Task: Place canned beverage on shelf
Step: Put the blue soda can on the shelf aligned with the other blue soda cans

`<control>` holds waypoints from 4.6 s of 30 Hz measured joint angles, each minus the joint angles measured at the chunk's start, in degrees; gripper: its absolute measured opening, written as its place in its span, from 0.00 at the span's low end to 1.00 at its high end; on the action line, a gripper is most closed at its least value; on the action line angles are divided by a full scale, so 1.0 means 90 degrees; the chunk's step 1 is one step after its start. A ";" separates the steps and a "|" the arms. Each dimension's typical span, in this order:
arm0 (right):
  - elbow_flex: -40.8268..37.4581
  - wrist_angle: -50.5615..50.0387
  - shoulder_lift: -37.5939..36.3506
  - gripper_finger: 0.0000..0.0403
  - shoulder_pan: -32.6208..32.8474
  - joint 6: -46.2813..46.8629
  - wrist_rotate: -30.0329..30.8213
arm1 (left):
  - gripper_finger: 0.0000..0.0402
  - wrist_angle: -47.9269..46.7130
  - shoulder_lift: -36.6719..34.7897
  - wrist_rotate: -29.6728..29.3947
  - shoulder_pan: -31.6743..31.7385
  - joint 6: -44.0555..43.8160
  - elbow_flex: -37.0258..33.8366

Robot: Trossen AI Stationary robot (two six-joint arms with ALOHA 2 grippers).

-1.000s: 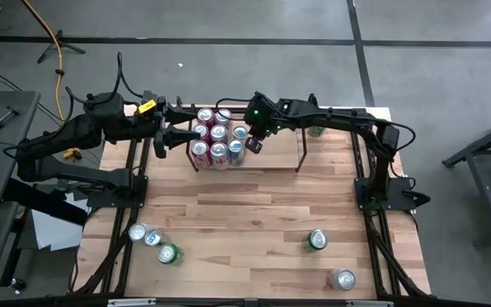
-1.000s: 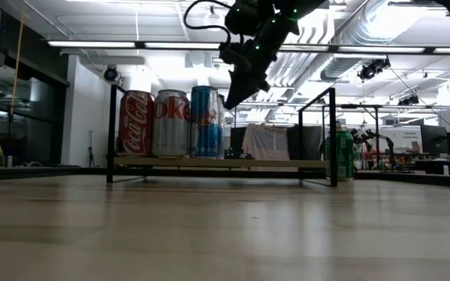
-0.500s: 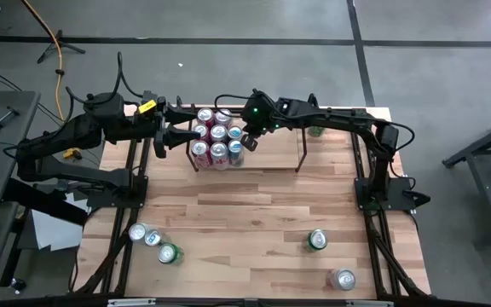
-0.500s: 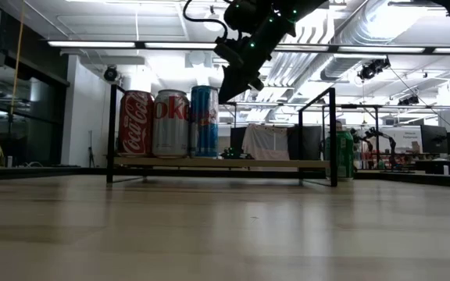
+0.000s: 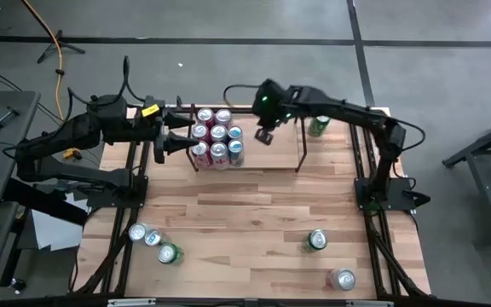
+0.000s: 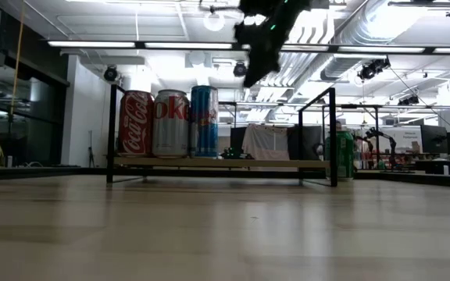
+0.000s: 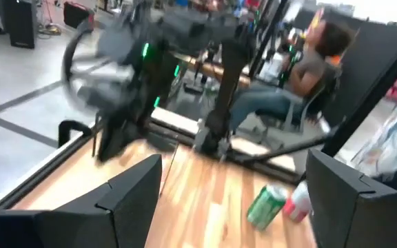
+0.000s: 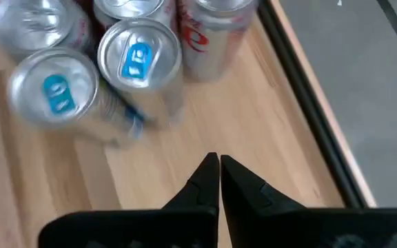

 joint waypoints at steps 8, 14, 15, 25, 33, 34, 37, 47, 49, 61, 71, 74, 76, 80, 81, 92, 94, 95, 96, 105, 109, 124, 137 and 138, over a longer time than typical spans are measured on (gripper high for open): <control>-0.0796 -0.0565 -0.2047 0.00 0.0130 0.0289 -0.0210 | 0.67 0.1665 -0.0421 0.0053 -0.0017 0.0099 -0.1479; -0.2790 0.1093 -0.4209 0.00 0.0715 0.1698 -0.0507 | 0.67 0.4442 -0.0700 0.0243 -0.0017 -0.0639 -0.3105; -0.3132 0.1543 -0.4508 0.00 0.0857 0.1916 -0.0585 | 0.67 0.4677 -0.0719 0.0259 -0.0017 -0.0725 -0.3223; -0.5379 0.5591 -0.5801 0.00 0.1669 0.2644 -0.0766 | 0.67 0.4756 -0.0734 0.0107 -0.0015 0.0323 -0.3298; -0.5497 0.5574 -0.5722 0.00 0.1743 0.1963 -0.0777 | 0.67 0.4516 -0.0729 0.0073 -0.0015 0.0806 -0.3296; -0.5497 0.5571 -0.5722 0.00 0.1745 0.1766 -0.0784 | 0.67 0.4471 -0.0729 0.0021 -0.0015 0.0915 -0.3296; -0.5497 0.5556 -0.5714 0.00 0.1742 0.1265 -0.0793 | 0.67 0.4370 -0.0729 -0.0052 -0.0015 0.1277 -0.3296; -0.5497 0.5555 -0.5705 0.00 0.1742 0.0328 -0.0791 | 0.67 0.4251 -0.0700 -0.0053 -0.0012 0.1674 -0.3291; -0.5497 0.5554 -0.5702 0.00 0.1740 0.0345 -0.0791 | 0.67 0.4228 -0.0700 -0.0058 -0.0012 0.1480 -0.3291; -0.5497 0.5554 -0.5702 0.00 0.1740 0.0366 -0.0694 | 0.67 -0.0352 -0.0264 0.0241 -0.1087 -0.0714 -0.1369; -0.5495 0.5446 -0.5704 0.00 0.1740 0.1083 -0.0679 | 0.65 -0.4149 0.1329 0.0020 -0.4802 -0.2395 0.0146; -0.5492 0.5454 -0.5703 0.00 0.1740 0.1083 -0.0667 | 0.65 -0.4784 0.1829 -0.0313 -0.5672 -0.2701 0.0143; -0.5492 0.5450 -0.5698 0.00 0.1740 0.1083 -0.0591 | 0.65 -0.5123 0.2137 -0.0472 -0.6092 -0.2719 0.0141; -0.5492 0.5425 -0.5698 0.00 0.1739 0.1084 -0.0368 | 0.65 -0.5345 0.2621 -0.0891 -0.6606 -0.2290 0.0141; -0.5492 0.5400 -0.5698 0.00 0.1737 0.1085 -0.0365 | 0.65 -0.5338 0.2700 -0.1043 -0.6677 -0.2274 0.0141; -0.5492 0.5260 -0.5698 0.00 0.1737 0.1085 -0.0364 | 0.64 -0.4759 0.2855 -0.0692 -0.7092 -0.2486 -0.0572; -0.5492 0.5260 -0.5698 0.00 0.1737 0.1085 -0.0364 | 0.64 -0.4569 0.2837 -0.0803 -0.7094 -0.2438 -0.0713; -0.5492 0.5260 -0.5698 0.00 0.1737 0.1085 -0.0364 | 0.64 -0.4452 0.2833 -0.0805 -0.7094 -0.2436 -0.0777; -0.5492 0.5260 -0.5698 0.00 0.1737 0.1085 -0.0364 | 0.64 -0.4427 0.2865 -0.0855 -0.7091 -0.2439 -0.0828; -0.5490 0.5246 -0.5695 0.00 0.1737 0.1142 -0.0361 | 0.64 -0.4252 0.2867 -0.1013 -0.7082 -0.2439 -0.1238; -0.5491 0.5233 -0.5695 0.00 0.1737 0.1316 -0.0360 | 0.64 -0.3954 0.2868 -0.1008 -0.7082 -0.2437 -0.1422; -0.5490 0.5119 -0.5693 0.00 0.1740 0.1350 -0.0359 | 0.35 -0.4893 0.2545 -0.0806 -0.6658 -0.2545 -0.0982; -0.5490 0.6453 -0.5278 0.01 0.1747 0.3134 -0.0823 | 0.35 -0.6180 0.1730 -0.2349 -0.4417 -0.3275 0.2066; -0.5489 0.6796 -0.5141 0.02 0.1786 0.3298 -0.0923 | 0.35 -0.5957 0.1785 -0.2276 -0.4038 -0.3277 0.2215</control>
